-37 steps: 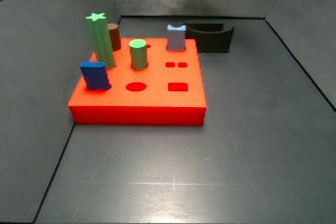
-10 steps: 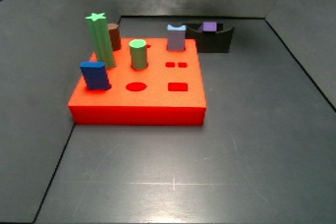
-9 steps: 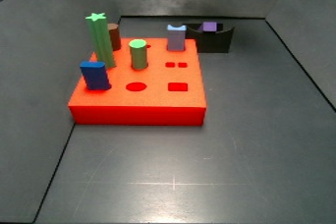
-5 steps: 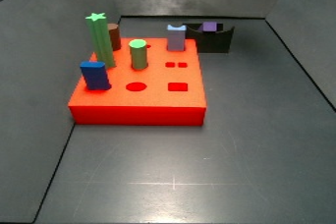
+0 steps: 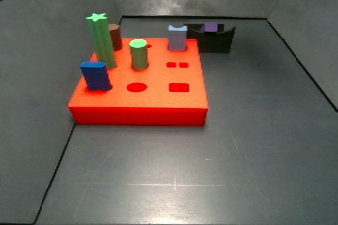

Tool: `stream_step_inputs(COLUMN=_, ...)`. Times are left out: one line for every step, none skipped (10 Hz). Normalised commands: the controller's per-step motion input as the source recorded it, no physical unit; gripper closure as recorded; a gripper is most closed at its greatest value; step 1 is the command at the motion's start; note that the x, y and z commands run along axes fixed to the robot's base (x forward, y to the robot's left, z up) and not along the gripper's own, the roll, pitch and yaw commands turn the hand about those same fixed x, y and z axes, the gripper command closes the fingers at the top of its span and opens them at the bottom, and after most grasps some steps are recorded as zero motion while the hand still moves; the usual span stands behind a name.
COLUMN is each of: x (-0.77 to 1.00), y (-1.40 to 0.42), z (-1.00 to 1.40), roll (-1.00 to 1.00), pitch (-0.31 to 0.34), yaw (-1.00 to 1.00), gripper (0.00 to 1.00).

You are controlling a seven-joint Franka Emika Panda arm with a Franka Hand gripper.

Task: Pick up the rectangle object. Move up. Place the rectangle object on the fixture. Regrasp the rectangle object. Move to above the board. Insert the rectangle object.
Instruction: Regrasp the rectangle object.

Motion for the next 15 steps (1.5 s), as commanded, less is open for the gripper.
stream_step_inputs(x=-0.03, y=-0.02, z=0.01, roll=1.0, pitch=-0.02, yaw=0.03, gripper=0.0)
stream_step_inputs(x=-0.03, y=-0.02, z=0.0, roll=1.0, pitch=-0.024, yaw=0.03, gripper=0.0)
stream_step_inputs(x=-0.03, y=-0.02, z=0.01, roll=1.0, pitch=-0.024, yaw=0.04, gripper=0.0)
stream_step_inputs(x=-0.02, y=-0.02, z=0.01, roll=1.0, pitch=-0.021, yaw=0.04, gripper=0.0)
stream_step_inputs(x=-0.01, y=-0.02, z=0.02, roll=1.0, pitch=-0.018, yaw=0.04, gripper=0.0)
stream_step_inputs(x=0.0, y=-0.02, z=0.0, roll=1.0, pitch=-0.015, yaw=0.04, gripper=0.0)
stream_step_inputs(x=0.02, y=-0.02, z=-0.01, roll=1.0, pitch=-0.011, yaw=0.04, gripper=0.0)
stream_step_inputs(x=0.03, y=-0.02, z=-0.01, roll=1.0, pitch=-0.001, yaw=0.04, gripper=0.0)
stream_step_inputs(x=0.04, y=-0.03, z=-0.01, roll=1.0, pitch=0.009, yaw=0.04, gripper=0.0)
stream_step_inputs(x=0.05, y=-0.03, z=-0.01, roll=1.0, pitch=0.024, yaw=0.05, gripper=0.0)
stream_step_inputs(x=0.06, y=-0.03, z=-0.01, roll=1.0, pitch=0.043, yaw=0.05, gripper=0.0)
stream_step_inputs(x=0.08, y=-0.03, z=-0.01, roll=1.0, pitch=0.075, yaw=0.07, gripper=0.0)
stream_step_inputs(x=0.09, y=-0.04, z=-0.01, roll=0.96, pitch=0.106, yaw=0.08, gripper=0.0)
stream_step_inputs(x=0.09, y=-0.04, z=-0.02, roll=0.69, pitch=0.111, yaw=0.1, gripper=0.0)
stream_step_inputs(x=0.09, y=-0.04, z=-0.02, roll=0.55, pitch=0.11, yaw=0.1, gripper=0.0)
